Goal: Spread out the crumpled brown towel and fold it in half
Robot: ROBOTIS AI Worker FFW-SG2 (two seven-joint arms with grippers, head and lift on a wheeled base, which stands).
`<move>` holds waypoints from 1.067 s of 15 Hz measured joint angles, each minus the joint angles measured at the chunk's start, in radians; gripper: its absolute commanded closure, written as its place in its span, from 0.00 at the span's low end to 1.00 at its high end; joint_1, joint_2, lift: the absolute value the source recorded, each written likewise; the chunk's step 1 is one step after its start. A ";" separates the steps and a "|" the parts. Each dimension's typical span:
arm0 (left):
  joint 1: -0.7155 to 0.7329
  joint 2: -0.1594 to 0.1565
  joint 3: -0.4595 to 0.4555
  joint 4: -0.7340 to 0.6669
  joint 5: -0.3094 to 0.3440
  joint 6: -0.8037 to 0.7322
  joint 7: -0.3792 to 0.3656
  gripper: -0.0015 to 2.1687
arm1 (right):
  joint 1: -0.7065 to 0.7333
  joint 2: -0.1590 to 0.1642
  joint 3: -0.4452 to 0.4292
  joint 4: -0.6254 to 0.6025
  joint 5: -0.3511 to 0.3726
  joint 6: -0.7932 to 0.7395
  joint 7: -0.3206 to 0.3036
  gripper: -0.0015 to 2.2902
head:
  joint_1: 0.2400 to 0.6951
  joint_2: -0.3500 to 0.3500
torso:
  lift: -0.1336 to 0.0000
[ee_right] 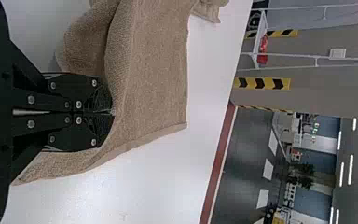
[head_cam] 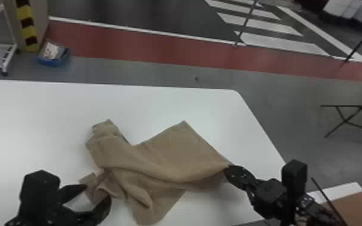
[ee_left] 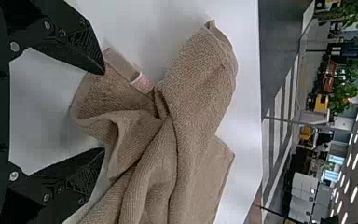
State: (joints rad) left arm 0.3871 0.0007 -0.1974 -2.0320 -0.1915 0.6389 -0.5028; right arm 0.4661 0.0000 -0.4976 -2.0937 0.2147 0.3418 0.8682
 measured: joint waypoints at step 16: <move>0.018 0.000 0.424 -0.272 0.041 0.024 0.035 0.87 | -0.112 -0.012 0.108 -0.012 0.217 0.163 -0.056 0.67 | 1.00 0.35 | 0.07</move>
State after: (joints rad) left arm 0.4051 0.0006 0.2261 -2.3043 -0.1510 0.6629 -0.4673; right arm 0.3539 -0.0124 -0.3897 -2.1056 0.4316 0.5050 0.8120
